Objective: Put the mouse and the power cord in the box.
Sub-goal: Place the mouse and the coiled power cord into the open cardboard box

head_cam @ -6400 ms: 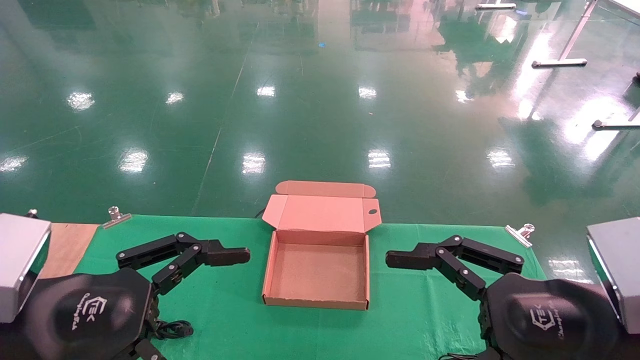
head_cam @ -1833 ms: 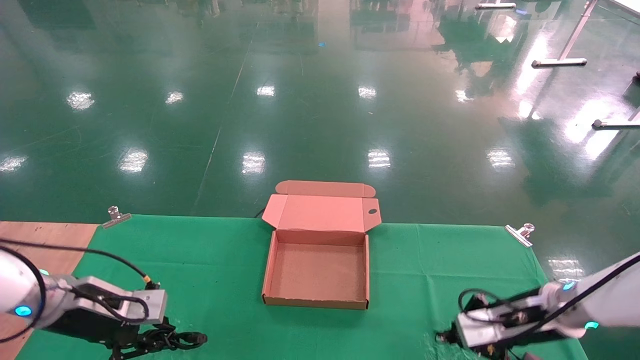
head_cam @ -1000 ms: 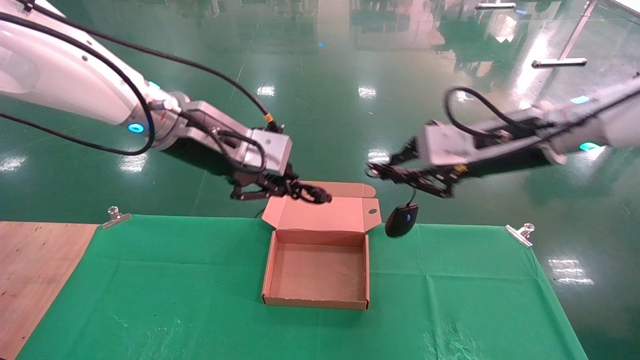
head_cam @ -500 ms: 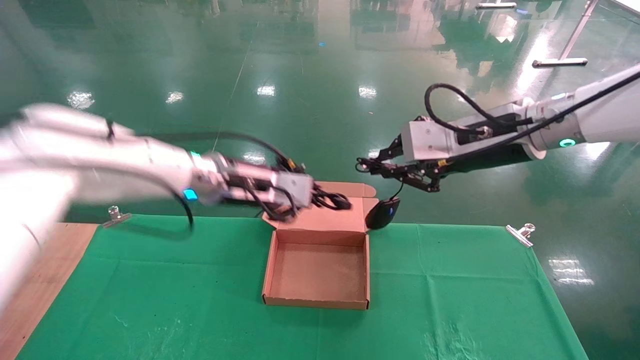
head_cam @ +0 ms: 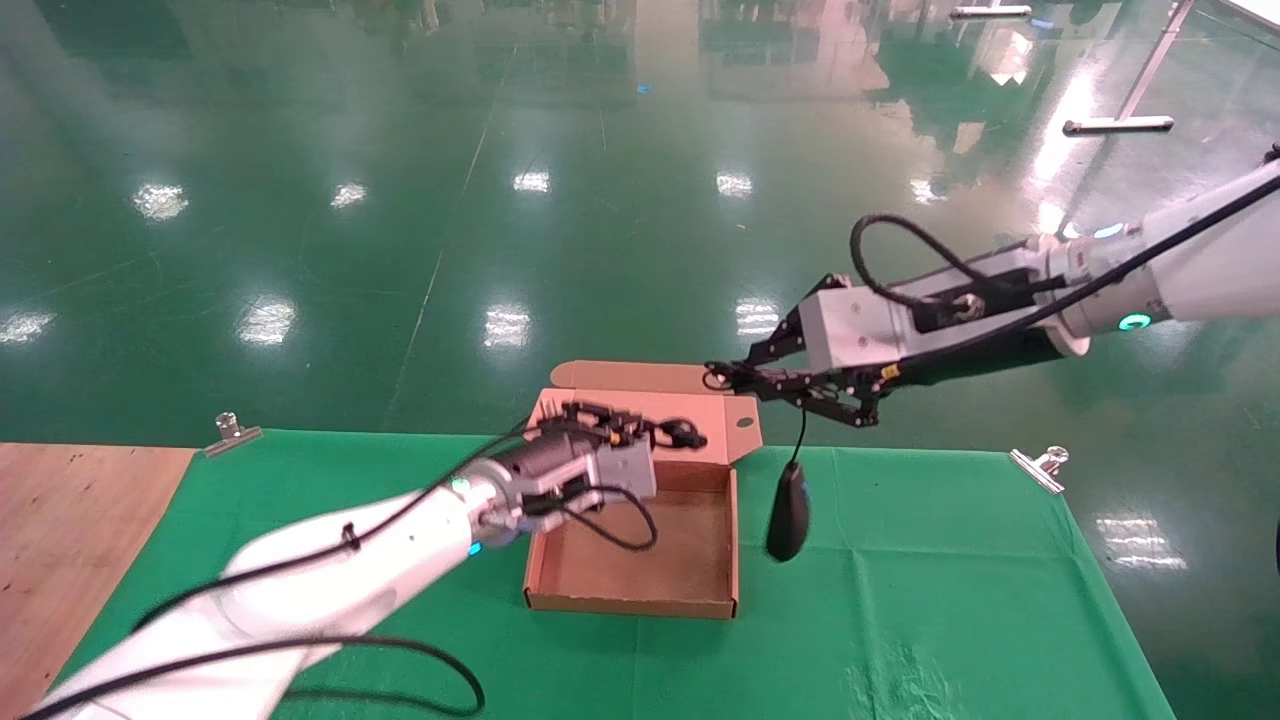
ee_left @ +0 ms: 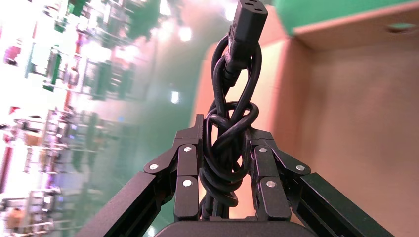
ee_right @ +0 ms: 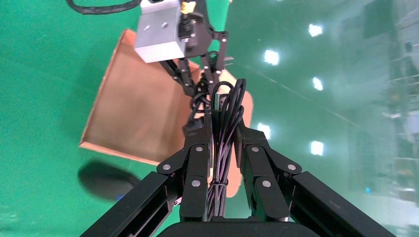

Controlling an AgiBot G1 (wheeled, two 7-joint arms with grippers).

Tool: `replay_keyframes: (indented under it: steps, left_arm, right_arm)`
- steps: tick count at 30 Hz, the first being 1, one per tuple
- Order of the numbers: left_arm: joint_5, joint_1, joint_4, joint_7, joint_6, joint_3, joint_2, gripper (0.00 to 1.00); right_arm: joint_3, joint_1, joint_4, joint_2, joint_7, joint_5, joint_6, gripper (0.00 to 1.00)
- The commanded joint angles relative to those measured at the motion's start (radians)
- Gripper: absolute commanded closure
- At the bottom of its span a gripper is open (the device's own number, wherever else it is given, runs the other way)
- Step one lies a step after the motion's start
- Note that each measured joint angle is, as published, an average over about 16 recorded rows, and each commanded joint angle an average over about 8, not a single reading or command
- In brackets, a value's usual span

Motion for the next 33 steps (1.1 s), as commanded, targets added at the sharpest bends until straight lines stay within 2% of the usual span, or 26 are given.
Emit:
replay_keyframes:
  steps: [1, 5, 6, 7, 13, 14, 15, 25, 33]
  left_arm:
    - [-0.029, 0.022, -0.017, -0.015, -0.033, 0.042, -0.001, 1.0]
    - [-0.067, 0.033, -0.001, -0.044, -0.04, 0.113, -0.002, 1.0]
    - [-0.076, 0.035, 0.001, -0.05, -0.04, 0.127, -0.002, 0.97]
    - [-0.086, 0.037, 0.002, -0.055, -0.038, 0.142, -0.003, 0.87]
    - [-0.144, 0.034, 0.007, -0.059, -0.002, 0.206, -0.006, 0.12]
    - [-0.154, 0.032, 0.009, -0.056, 0.003, 0.214, -0.006, 0.03]
    - [-0.164, 0.03, 0.01, -0.053, 0.006, 0.22, -0.006, 0.0]
    - [-0.26, 0.019, 0.028, -0.023, 0.008, 0.266, -0.007, 0.0]
    - [-0.386, -0.013, 0.071, -0.046, 0.119, 0.249, -0.028, 0.0]
  right_arm:
    - [-0.002, -0.006, -0.003, -0.003, -0.003, -0.002, 0.0, 1.0]
    - [-0.003, -0.018, -0.01, -0.006, -0.004, -0.004, 0.008, 1.0]
    - [-0.003, -0.021, -0.011, -0.007, -0.005, -0.004, 0.01, 1.0]
    - [-0.003, -0.024, -0.012, -0.008, -0.005, -0.004, 0.012, 1.0]
    - [-0.002, -0.037, -0.016, -0.014, -0.009, -0.003, 0.023, 1.0]
    - [-0.002, -0.038, -0.016, -0.015, -0.009, -0.003, 0.025, 1.0]
    - [-0.002, -0.04, -0.017, -0.015, -0.009, -0.003, 0.026, 1.0]
    - [0.002, -0.043, -0.019, -0.027, -0.005, 0.002, 0.017, 1.0]
    - [0.003, -0.028, -0.014, -0.058, 0.013, 0.004, 0.016, 1.0]
